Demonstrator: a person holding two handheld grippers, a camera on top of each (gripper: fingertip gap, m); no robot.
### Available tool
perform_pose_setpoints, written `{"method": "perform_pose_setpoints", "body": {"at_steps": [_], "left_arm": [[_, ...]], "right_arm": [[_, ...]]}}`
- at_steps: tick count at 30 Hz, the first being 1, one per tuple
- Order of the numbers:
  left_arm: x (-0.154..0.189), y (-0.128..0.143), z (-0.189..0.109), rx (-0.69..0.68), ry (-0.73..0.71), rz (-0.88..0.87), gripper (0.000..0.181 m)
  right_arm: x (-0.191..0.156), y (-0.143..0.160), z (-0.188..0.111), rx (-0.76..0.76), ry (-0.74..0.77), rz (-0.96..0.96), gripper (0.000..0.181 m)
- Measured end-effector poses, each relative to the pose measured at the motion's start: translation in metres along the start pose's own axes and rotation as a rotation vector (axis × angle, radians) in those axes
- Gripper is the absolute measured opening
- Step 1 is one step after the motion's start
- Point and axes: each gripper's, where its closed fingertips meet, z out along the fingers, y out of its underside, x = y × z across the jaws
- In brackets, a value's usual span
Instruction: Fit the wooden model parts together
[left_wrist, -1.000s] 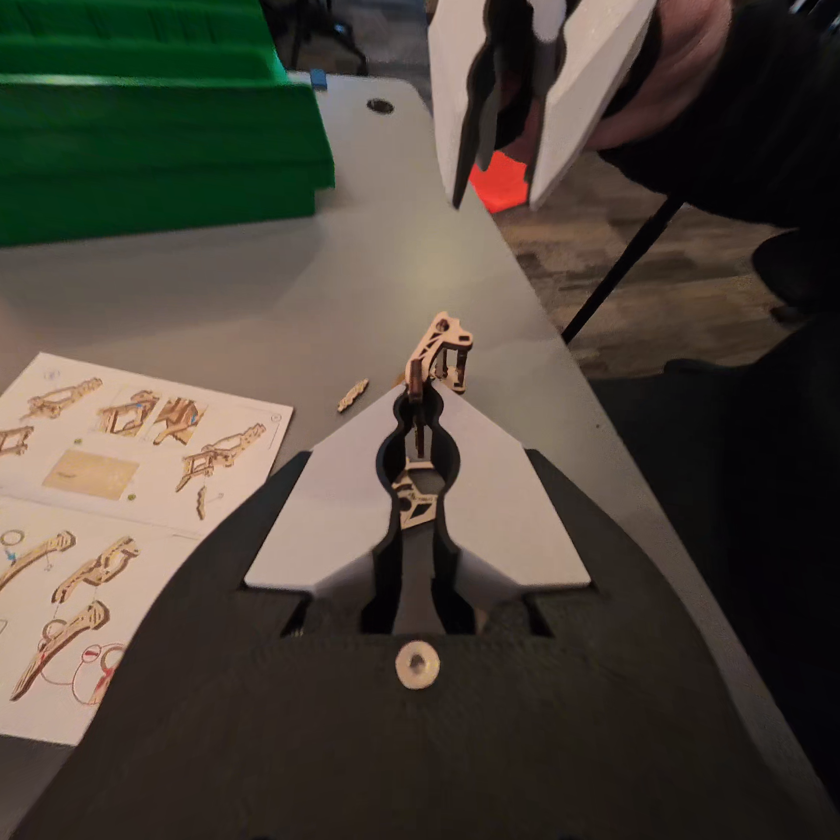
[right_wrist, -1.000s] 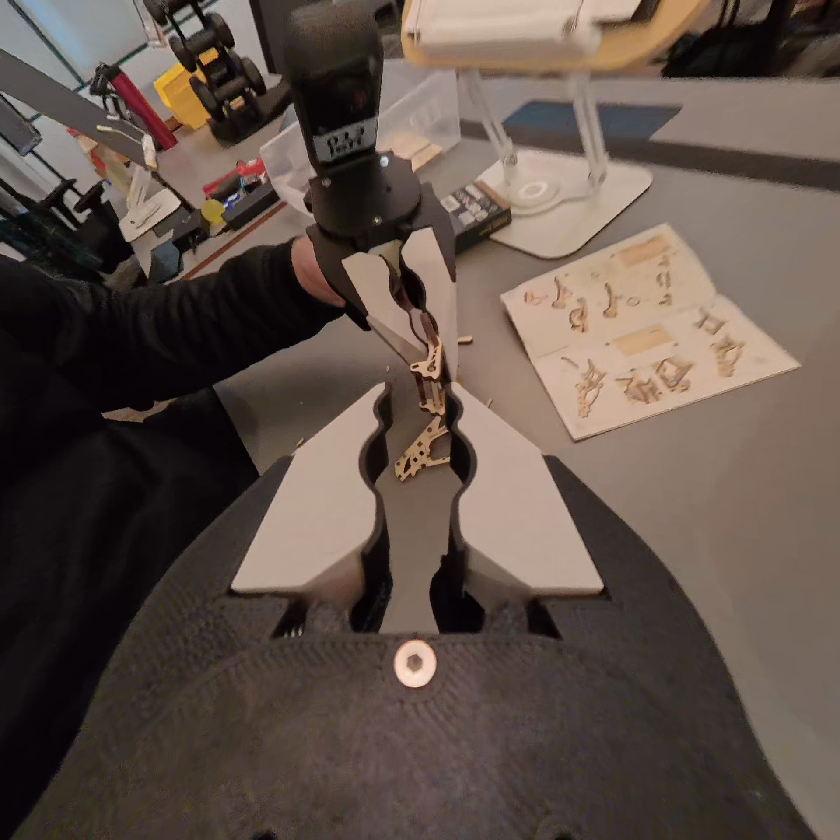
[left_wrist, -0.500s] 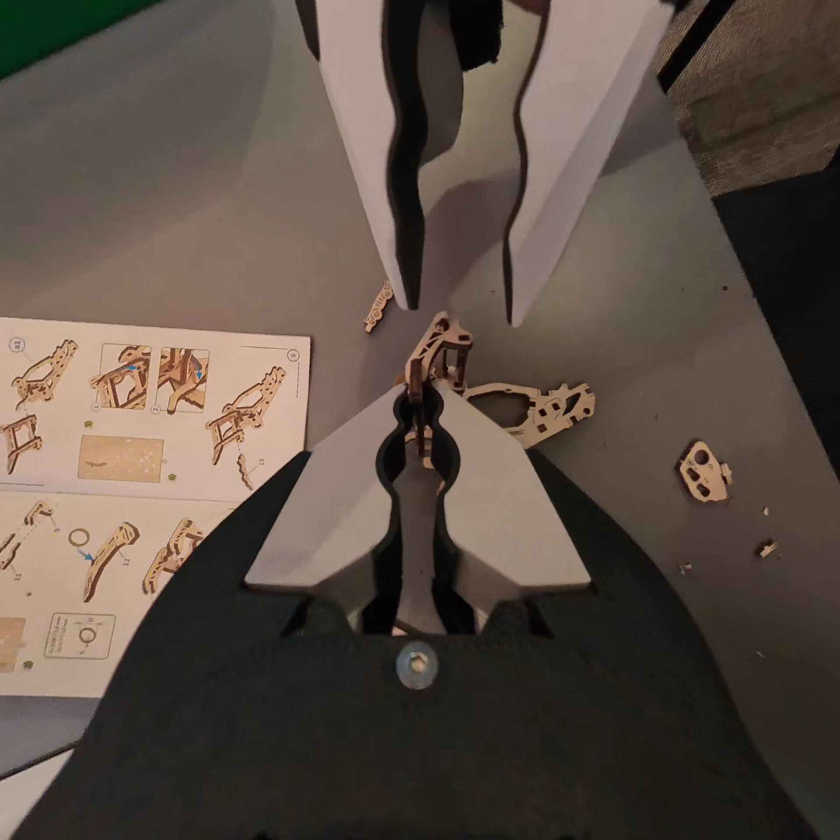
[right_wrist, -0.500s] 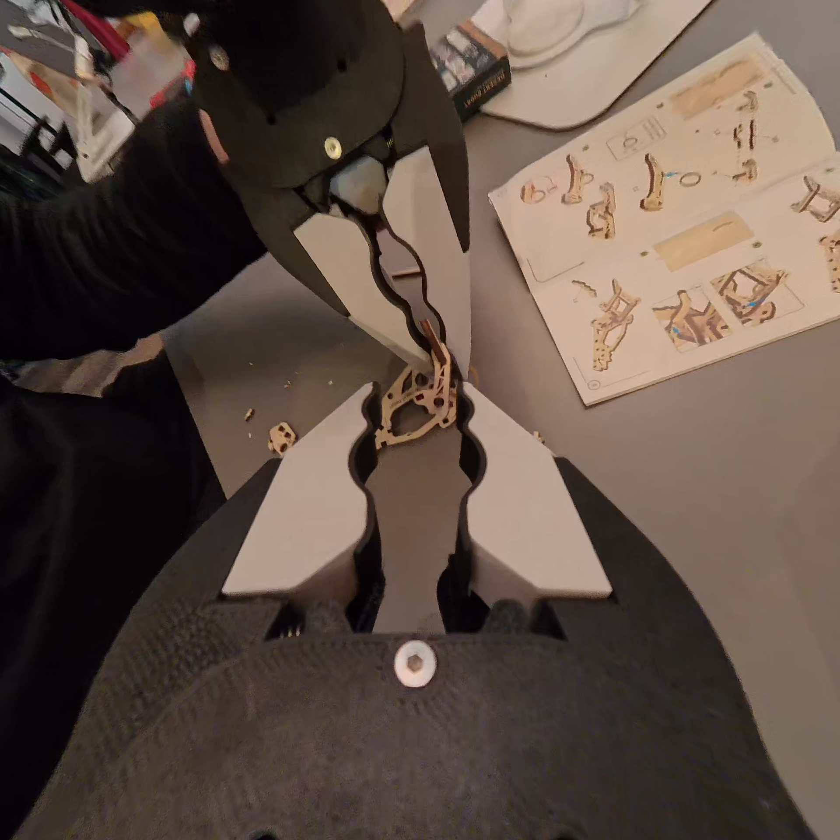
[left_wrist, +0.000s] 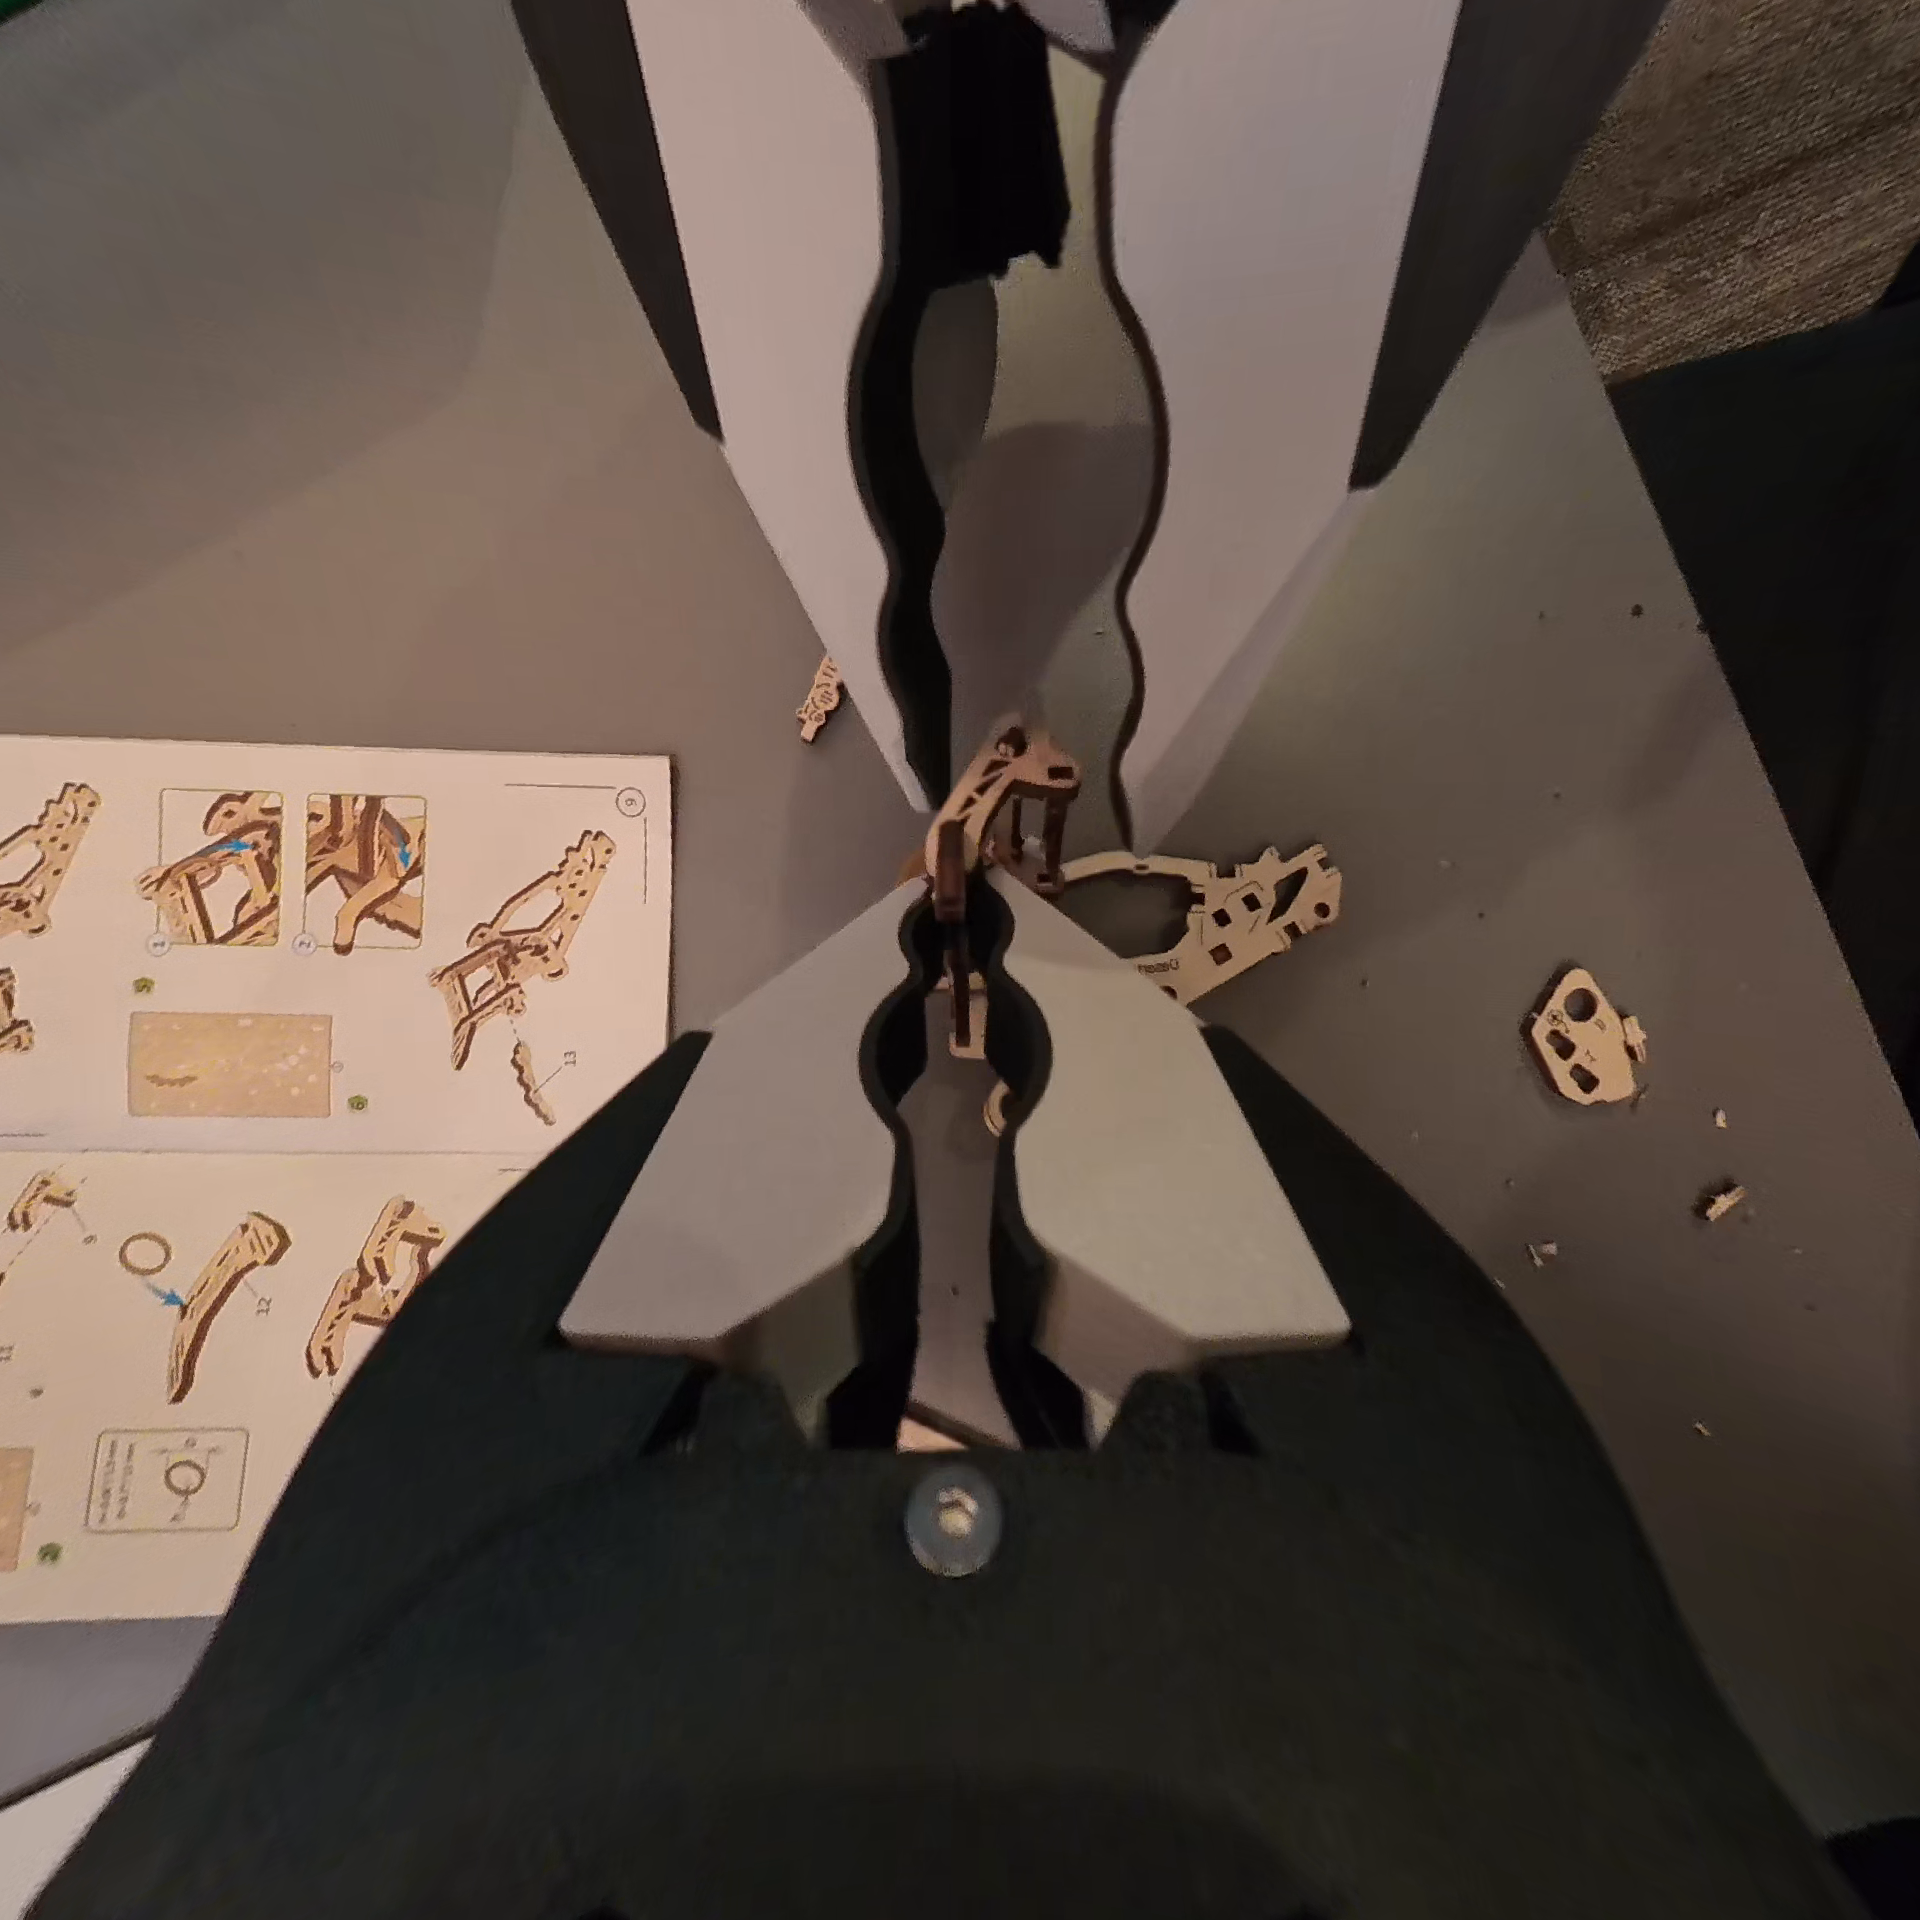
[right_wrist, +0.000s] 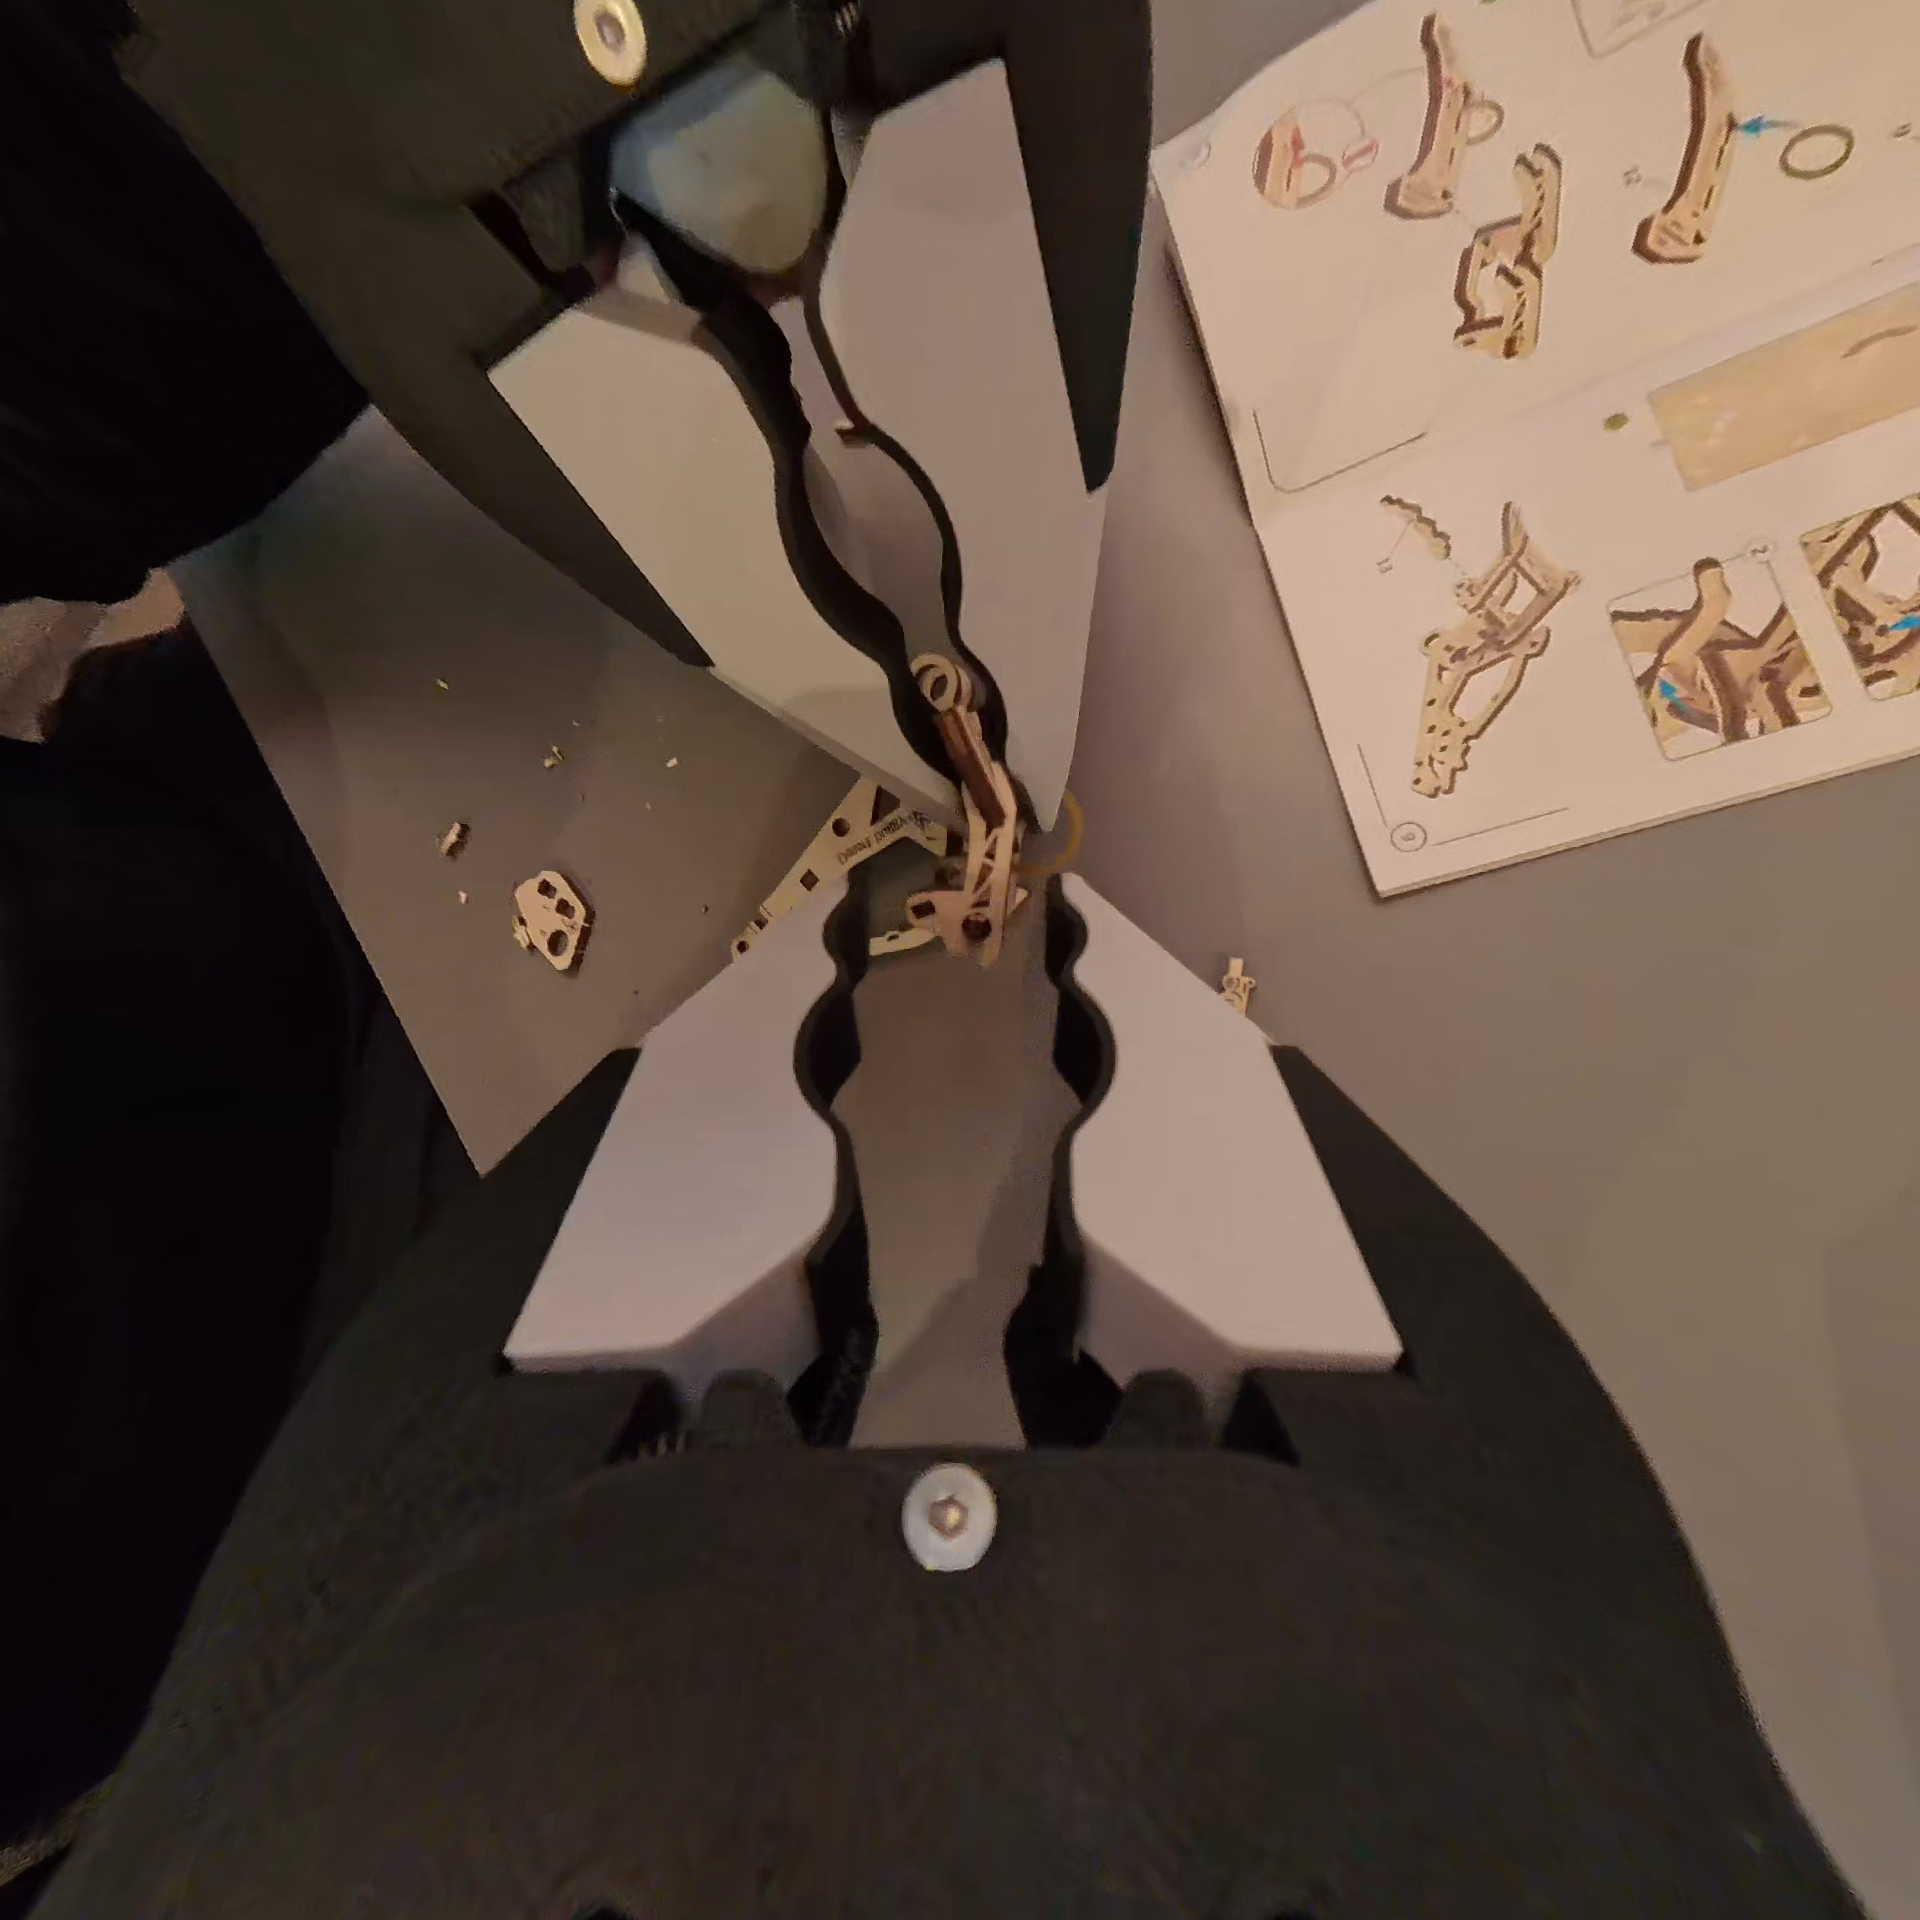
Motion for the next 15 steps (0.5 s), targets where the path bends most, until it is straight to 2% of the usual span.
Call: {"method": "perform_pose_setpoints", "body": {"at_steps": [5,10,15], "left_arm": [[-0.001,-0.002,-0.001,0.000,-0.003,0.007,0.001],[-0.003,-0.003,-0.004,0.006,-0.017,0.008,0.001],[-0.014,0.001,-0.023,0.073,-0.102,-0.099,0.039]], "right_arm": [[0.001,0.000,0.001,-0.037,0.045,-0.050,0.016],[0.002,-0.001,0.000,-0.030,0.044,-0.046,0.016],[0.003,-0.003,-0.002,0.026,-0.004,-0.003,0.016]]}}
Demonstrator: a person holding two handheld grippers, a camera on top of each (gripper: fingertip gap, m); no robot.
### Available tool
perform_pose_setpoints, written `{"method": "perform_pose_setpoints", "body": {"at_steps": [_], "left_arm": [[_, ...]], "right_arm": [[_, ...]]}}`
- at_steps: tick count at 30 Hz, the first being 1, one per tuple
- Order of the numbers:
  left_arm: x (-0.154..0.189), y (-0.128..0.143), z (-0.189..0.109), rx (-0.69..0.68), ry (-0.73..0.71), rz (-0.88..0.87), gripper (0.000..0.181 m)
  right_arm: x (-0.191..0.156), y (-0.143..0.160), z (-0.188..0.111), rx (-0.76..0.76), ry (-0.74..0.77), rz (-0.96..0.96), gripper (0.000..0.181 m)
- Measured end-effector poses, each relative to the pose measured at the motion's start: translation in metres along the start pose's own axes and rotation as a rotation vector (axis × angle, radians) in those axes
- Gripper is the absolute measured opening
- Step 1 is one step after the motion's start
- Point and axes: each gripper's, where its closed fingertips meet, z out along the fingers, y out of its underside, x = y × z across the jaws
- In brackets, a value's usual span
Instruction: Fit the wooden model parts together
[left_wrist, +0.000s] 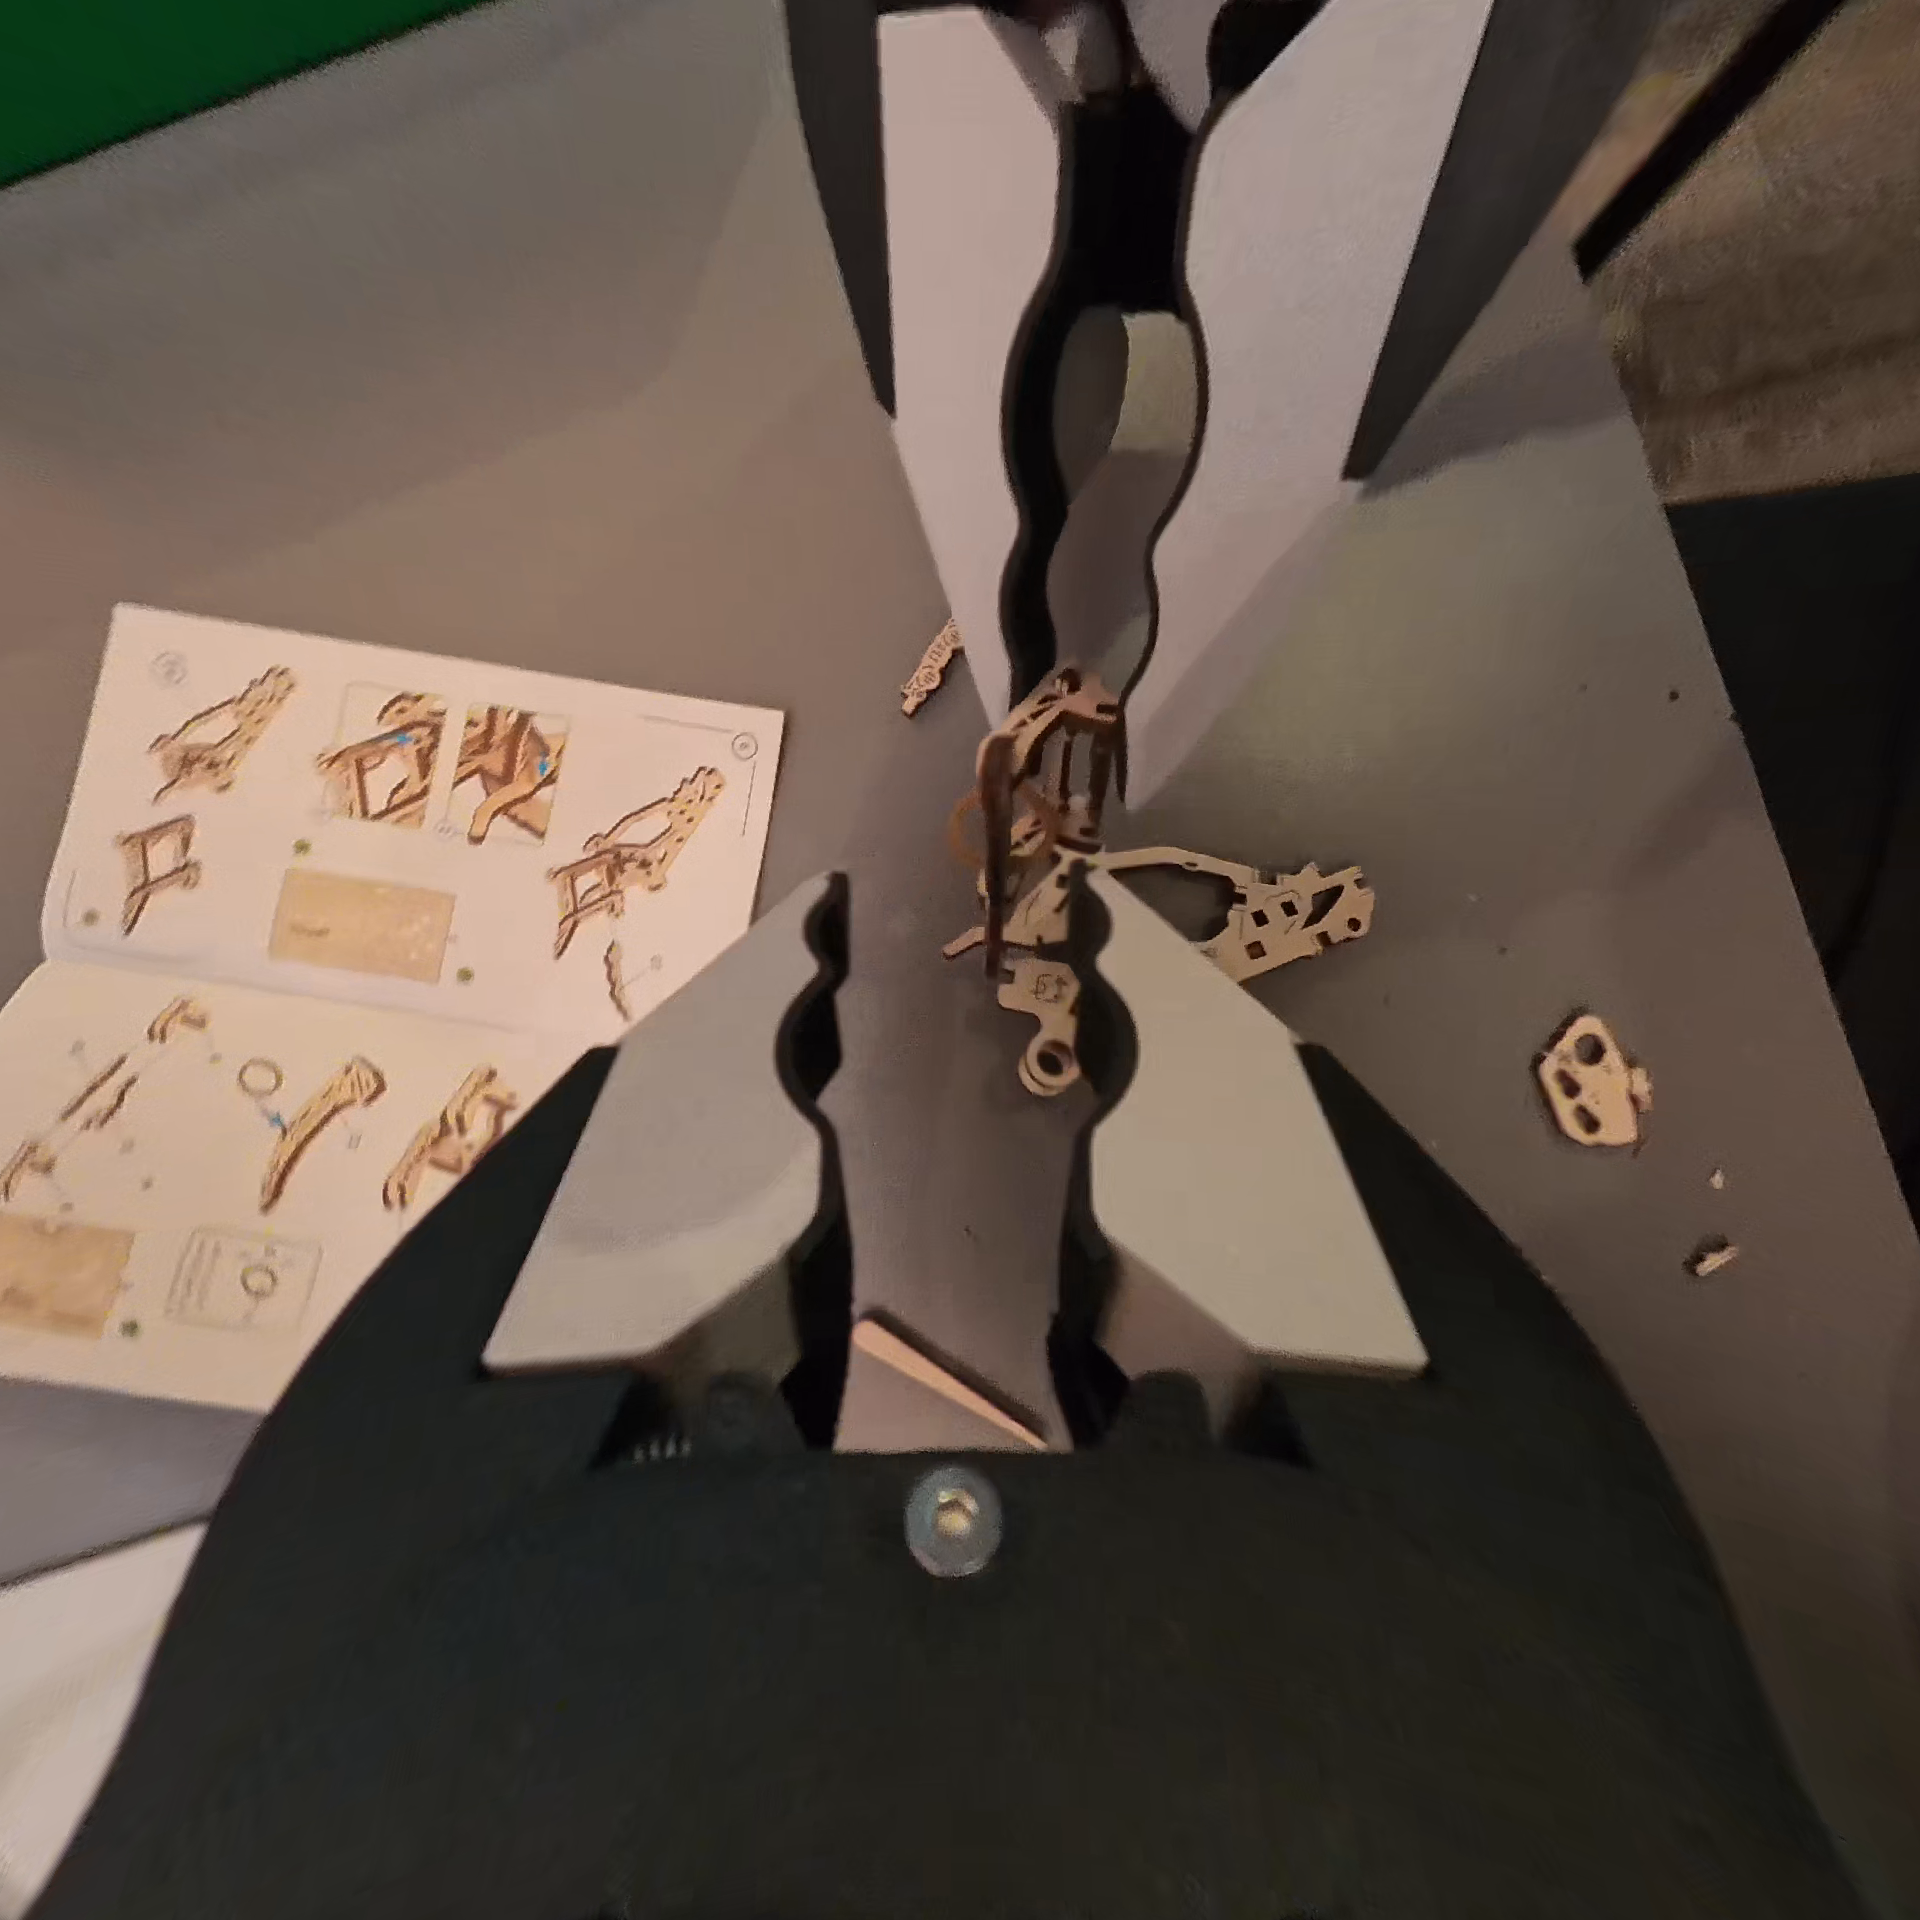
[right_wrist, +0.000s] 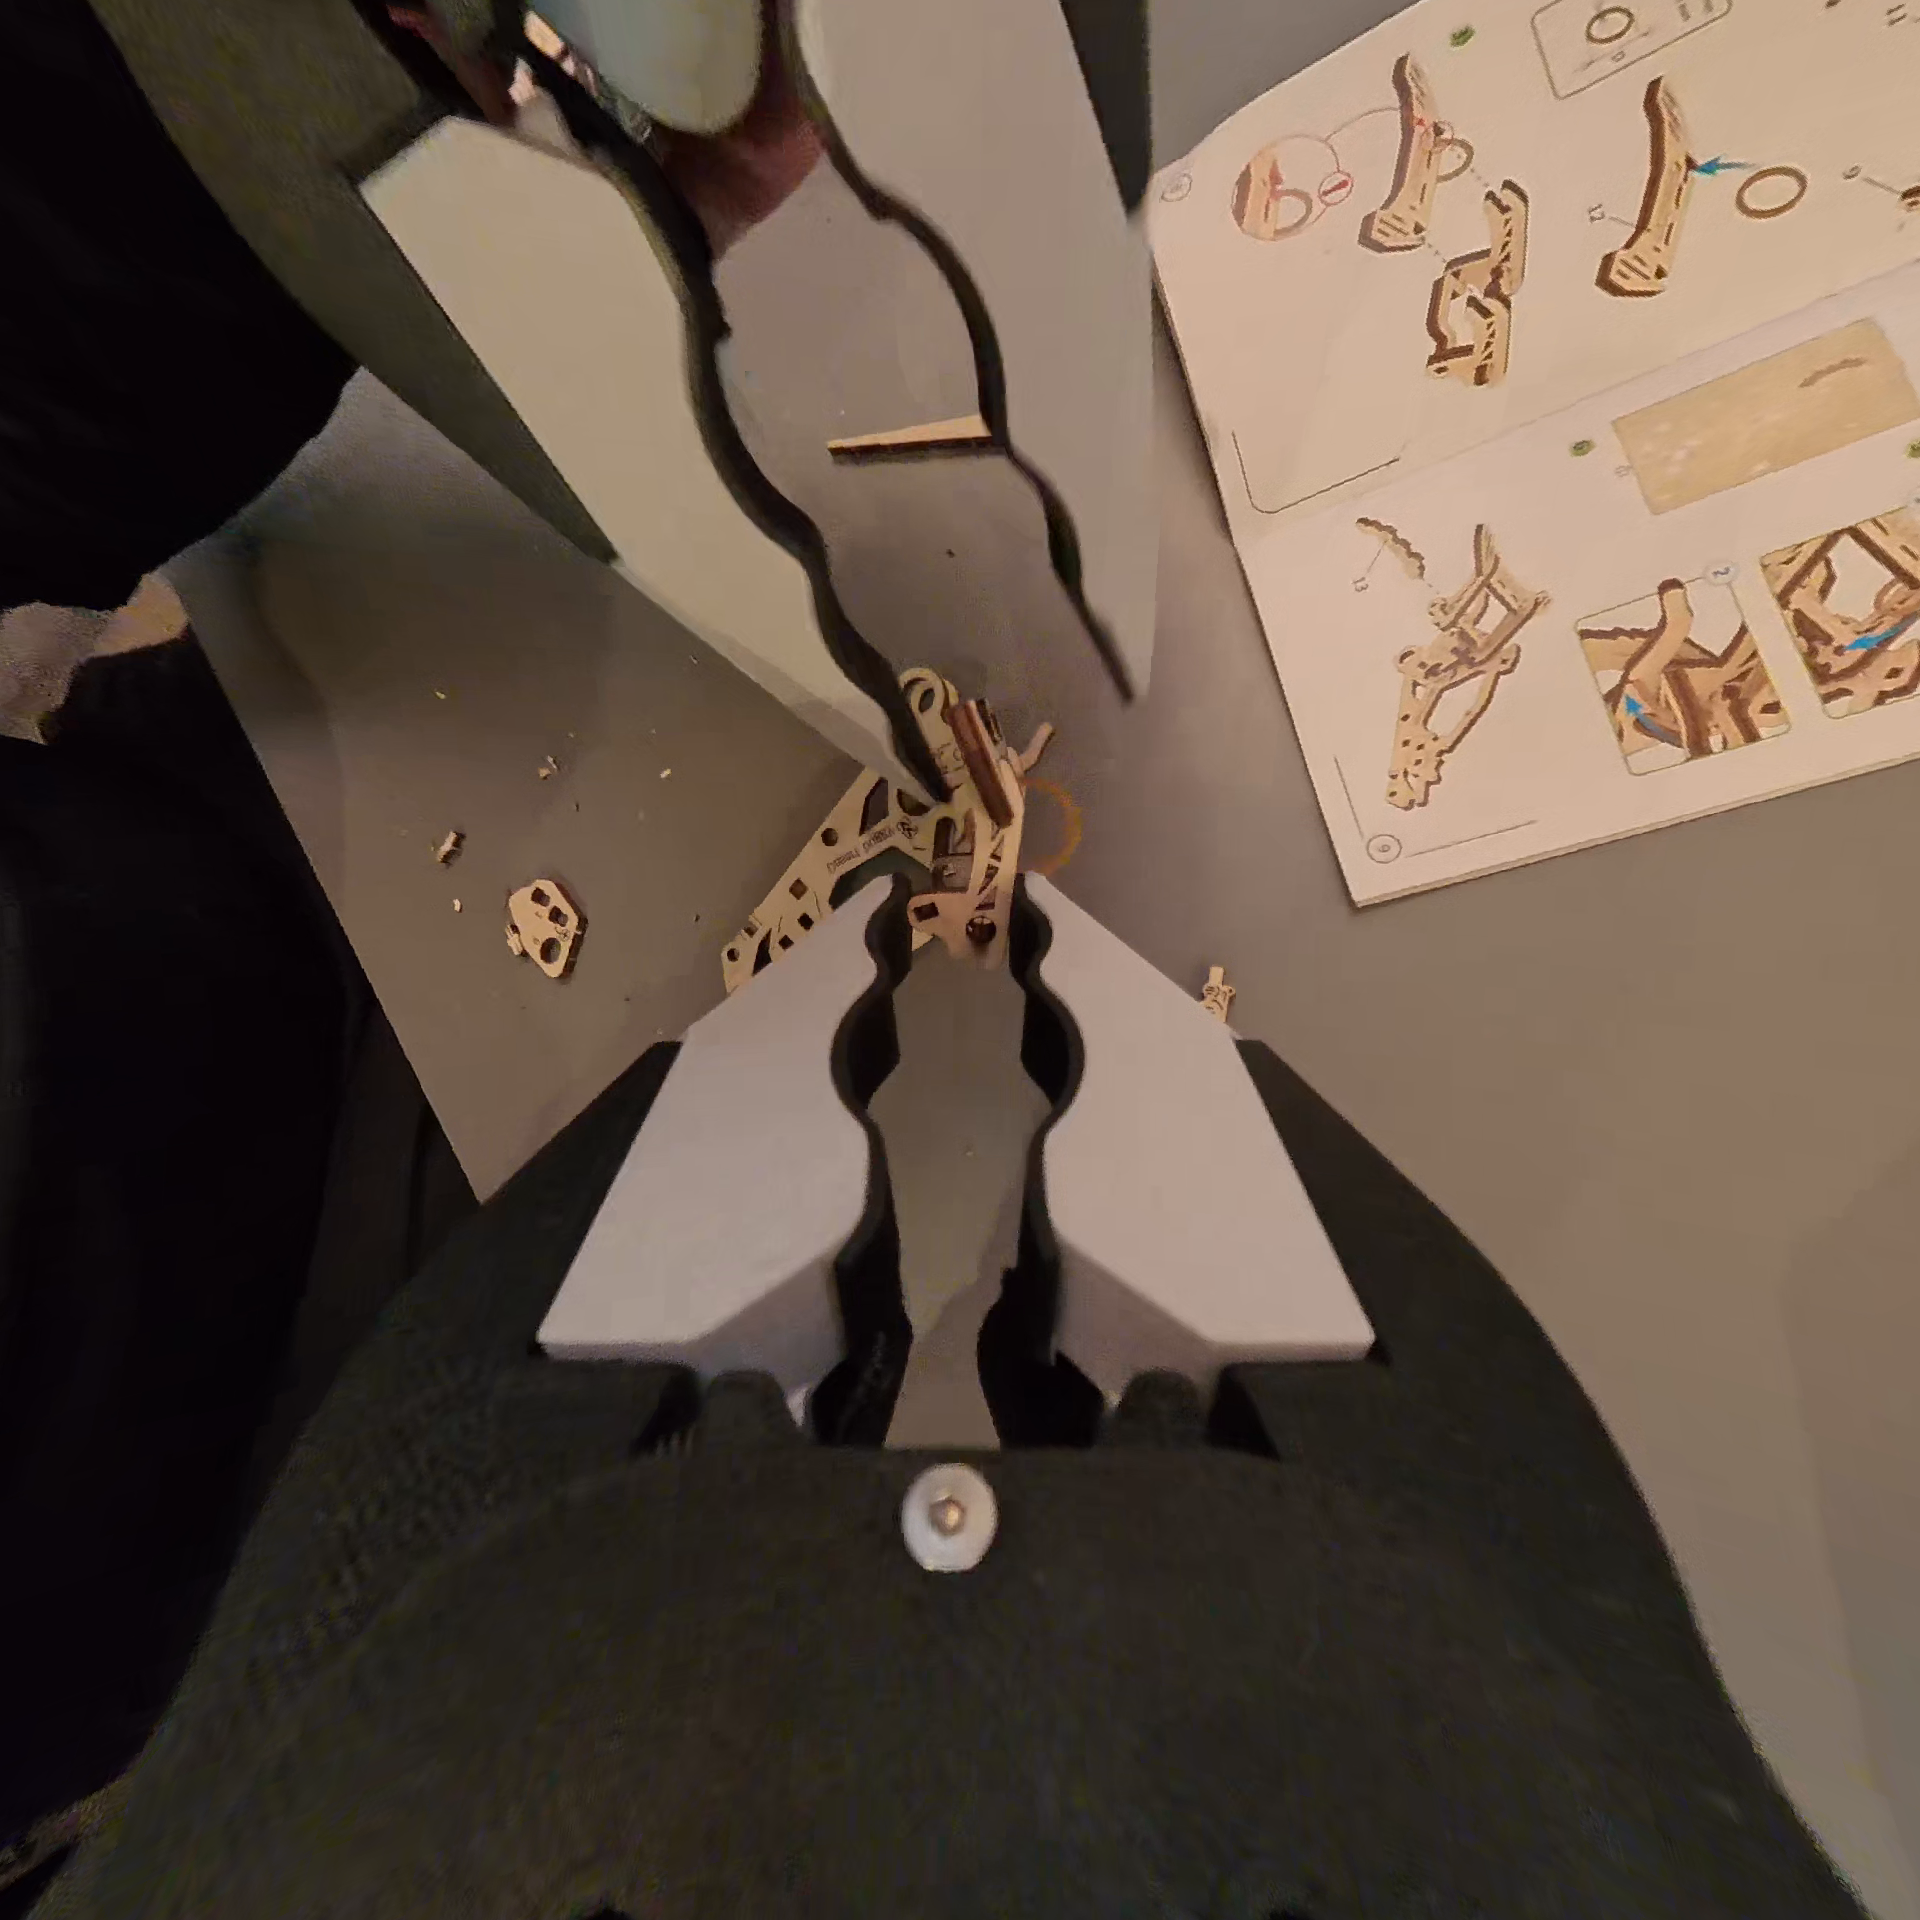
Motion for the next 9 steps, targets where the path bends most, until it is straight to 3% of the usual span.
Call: {"method": "perform_pose_setpoints", "body": {"at_steps": [4,9], "left_arm": [[0.012,0.009,-0.013,0.080,-0.008,-0.091,0.048],[0.024,0.039,0.003,0.048,-0.044,-0.172,0.058]], "right_arm": [[-0.003,0.003,0.004,-0.005,-0.024,-0.023,0.016],[-0.001,0.006,0.010,-0.010,-0.046,-0.014,0.016]]}}
